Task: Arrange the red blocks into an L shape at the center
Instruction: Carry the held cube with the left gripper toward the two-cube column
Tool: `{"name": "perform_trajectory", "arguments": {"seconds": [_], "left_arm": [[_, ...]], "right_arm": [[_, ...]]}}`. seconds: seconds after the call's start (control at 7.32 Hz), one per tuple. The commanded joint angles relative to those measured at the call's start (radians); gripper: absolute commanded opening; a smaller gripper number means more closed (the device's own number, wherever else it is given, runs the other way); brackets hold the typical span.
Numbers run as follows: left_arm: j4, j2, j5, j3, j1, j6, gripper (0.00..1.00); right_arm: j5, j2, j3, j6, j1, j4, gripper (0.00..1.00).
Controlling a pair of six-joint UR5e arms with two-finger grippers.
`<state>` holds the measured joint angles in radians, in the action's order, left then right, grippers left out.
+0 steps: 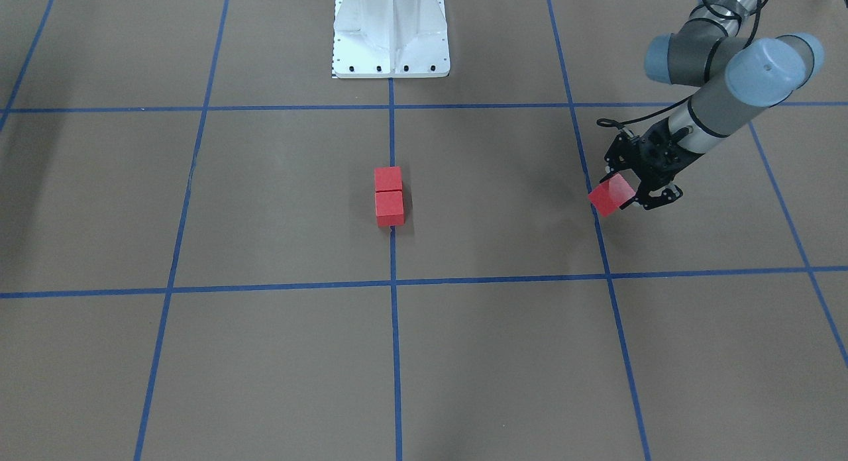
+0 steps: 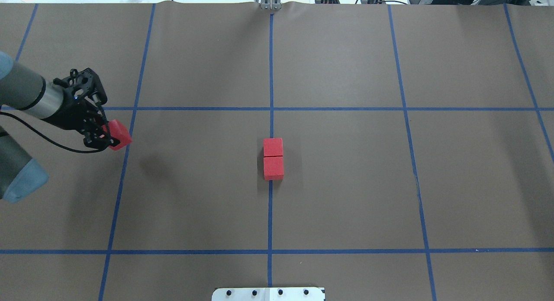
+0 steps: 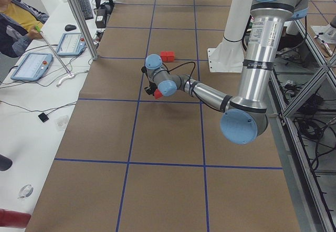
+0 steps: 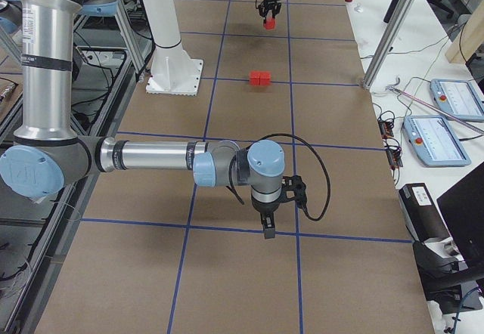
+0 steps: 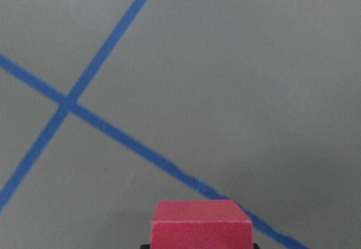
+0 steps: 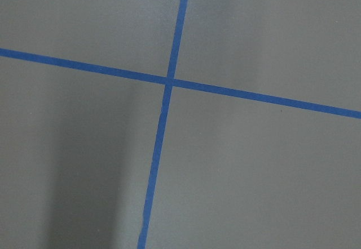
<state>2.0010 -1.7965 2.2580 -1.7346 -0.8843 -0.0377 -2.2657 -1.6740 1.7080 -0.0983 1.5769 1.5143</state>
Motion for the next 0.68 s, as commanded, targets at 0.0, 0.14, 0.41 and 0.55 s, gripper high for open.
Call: {"name": "perform_trajectory", "arguments": {"seconds": [0.0,0.14,0.41,0.55], "left_arm": [[-0.167,-0.205,-0.047,-0.002,0.015,0.012,0.00],[-0.169,-0.216,-0.186,-0.008,0.048,-0.002,0.00],[-0.177,-0.277,-0.334,0.024,0.159,-0.264,0.00],[-0.206,-0.323,-0.347,0.029,0.165,-0.386,0.00]], "right_arm": [[0.000,0.000,-0.001,0.000,0.000,0.001,0.99],[0.000,0.000,-0.005,0.002,0.000,0.001,0.99],[0.000,0.000,-0.008,0.002,0.000,0.001,0.99],[0.000,0.000,-0.008,0.006,0.000,0.001,0.99]]}}
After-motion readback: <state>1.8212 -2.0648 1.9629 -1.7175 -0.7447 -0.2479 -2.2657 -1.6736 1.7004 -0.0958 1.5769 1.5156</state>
